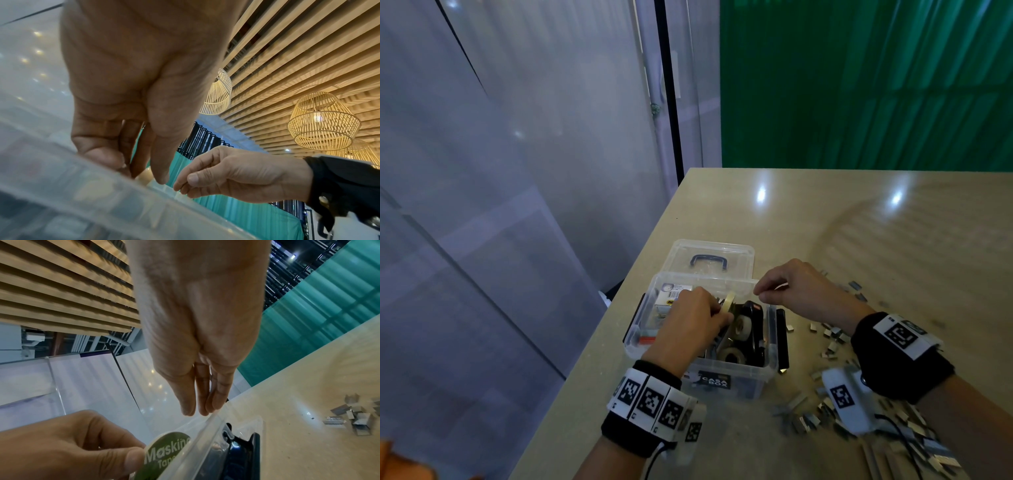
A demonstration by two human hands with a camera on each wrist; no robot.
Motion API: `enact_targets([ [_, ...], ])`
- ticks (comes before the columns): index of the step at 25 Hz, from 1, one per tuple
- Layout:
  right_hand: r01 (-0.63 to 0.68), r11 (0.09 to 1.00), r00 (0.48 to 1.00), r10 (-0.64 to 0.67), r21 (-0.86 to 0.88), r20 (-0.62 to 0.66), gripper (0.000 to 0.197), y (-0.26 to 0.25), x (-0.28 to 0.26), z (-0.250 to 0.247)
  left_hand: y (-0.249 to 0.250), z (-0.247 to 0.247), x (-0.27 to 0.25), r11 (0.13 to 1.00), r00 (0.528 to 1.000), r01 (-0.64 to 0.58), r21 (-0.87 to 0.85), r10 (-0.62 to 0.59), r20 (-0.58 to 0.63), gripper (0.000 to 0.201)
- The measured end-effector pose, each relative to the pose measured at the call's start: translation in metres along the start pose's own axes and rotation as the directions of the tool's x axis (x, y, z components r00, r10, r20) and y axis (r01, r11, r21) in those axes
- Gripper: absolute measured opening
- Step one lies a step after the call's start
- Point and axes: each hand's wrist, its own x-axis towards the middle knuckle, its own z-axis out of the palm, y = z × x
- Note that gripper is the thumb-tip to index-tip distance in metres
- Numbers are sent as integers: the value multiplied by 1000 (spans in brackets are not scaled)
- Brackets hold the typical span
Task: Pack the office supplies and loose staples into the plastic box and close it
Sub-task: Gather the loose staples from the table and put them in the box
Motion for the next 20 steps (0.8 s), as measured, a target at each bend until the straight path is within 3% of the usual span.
enact_targets([
  [5,-4,1000,1000,4,-1,-1,10,1,-1,1,4,0,0,1000,999,-20,9,20,-45,28],
  [10,-29,1000,1000,29,9,-1,10,2,1,1,16,-8,-6,986,981,-158,-52,151,-118,19],
  [14,-27,999,1000,27,40,-15,10,4,1,0,23,1,-7,957,992,-122,265,106,73,23],
  [15,-28,999,999,29,43,-18,9,3,1,0,21,5,-10,932,985,-159,325,129,113,23],
  [17,-30,999,999,31,40,-23,9,3,1,1,19,12,-18,890,962,-269,368,233,139,23],
  [20,-27,999,999,28,27,-26,9,2,2,1,21,14,-20,880,950,-312,359,280,139,24],
])
